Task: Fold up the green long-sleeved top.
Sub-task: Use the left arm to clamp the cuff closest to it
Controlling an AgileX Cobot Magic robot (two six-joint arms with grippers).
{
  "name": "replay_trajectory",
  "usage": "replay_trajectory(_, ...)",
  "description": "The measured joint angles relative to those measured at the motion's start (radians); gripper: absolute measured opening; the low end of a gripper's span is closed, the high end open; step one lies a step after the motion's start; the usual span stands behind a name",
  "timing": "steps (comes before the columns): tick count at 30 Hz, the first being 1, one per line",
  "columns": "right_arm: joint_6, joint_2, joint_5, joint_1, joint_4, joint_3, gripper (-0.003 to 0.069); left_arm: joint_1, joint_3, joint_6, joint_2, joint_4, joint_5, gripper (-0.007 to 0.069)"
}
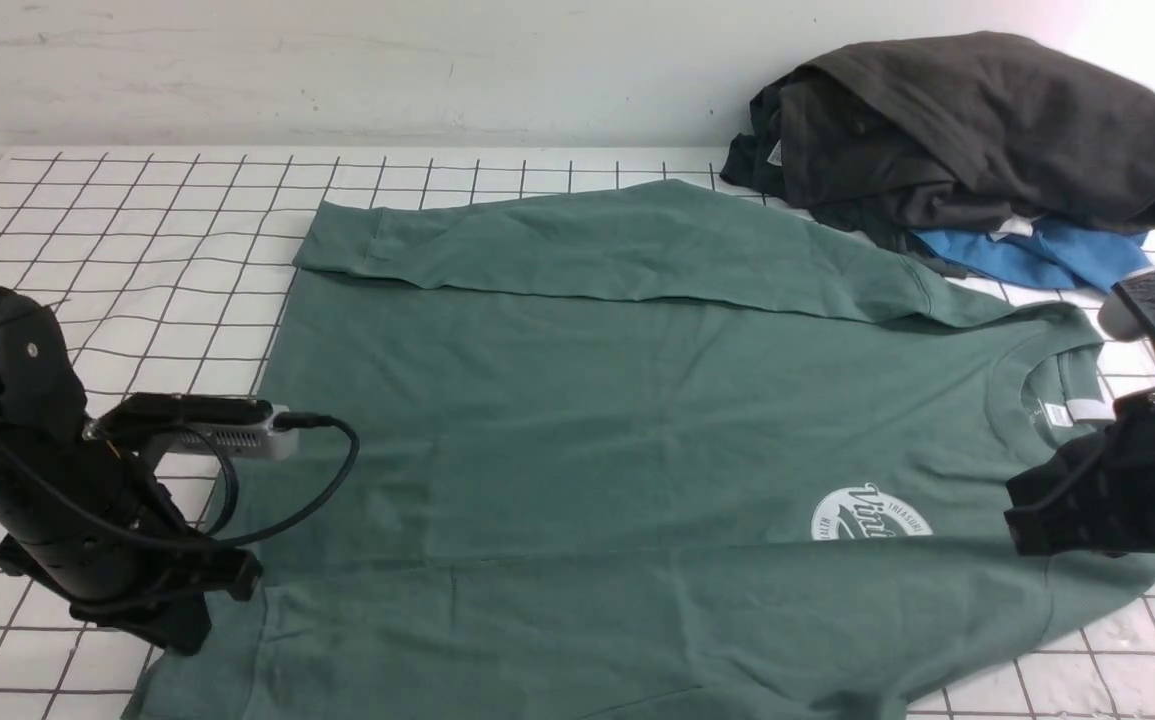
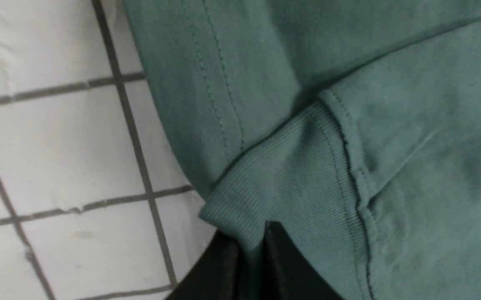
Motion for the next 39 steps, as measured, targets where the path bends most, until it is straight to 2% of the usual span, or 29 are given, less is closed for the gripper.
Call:
replay_trajectory(5,0.0,0.0,0.0,0.0,0.0,0.0,-0.001,0.0,-0.046,-0.001,-0.037,-0.01,0.038,0.0028)
replay_trajectory(10,0.0,0.0,0.0,0.0,0.0,0.0,-0.001,0.0,-0.048,-0.001,-0.032,-0.009,0.078,0.008)
replay_trajectory(16,0.0,0.0,0.0,0.0,0.0,0.0,-0.001,0.0,-0.048,-0.076,-0.019,0.051,0.094,0.031)
replay_trajectory(19,0.0,0.0,0.0,0.0,0.0,0.0,-0.001,0.0,-0.048,-0.095,-0.018,0.058,0.103,0.0348)
replay_trajectory(22,0.0,0.0,0.0,0.0,0.003,0.0,-0.001,0.0,-0.048,-0.098,-0.016,0.058,0.095,0.0342)
replay_trajectory(27,0.0,0.0,0.0,0.0,0.019,0.0,-0.001,0.0,-0.048,-0.099,0.027,0.054,0.018,0.0276)
replay_trajectory(30,0.0,0.0,0.0,0.0,0.023,0.0,-0.001,0.0,-0.048,-0.101,0.069,0.041,-0.018,0.019)
replay_trajectory(32,0.0,0.0,0.0,0.0,0.023,0.0,-0.001,0.0,-0.048,-0.102,0.075,0.038,-0.031,0.0162)
replay_trajectory(35,0.0,0.0,0.0,0.0,0.023,0.0,-0.001,0.0,-0.048,-0.104,0.075,0.037,-0.052,0.0153)
replay_trajectory(39,0.0,0.0,0.0,0.0,0.023,0.0,-0.001,0.0,-0.048,-0.104,0.075,0.036,-0.063,0.0212)
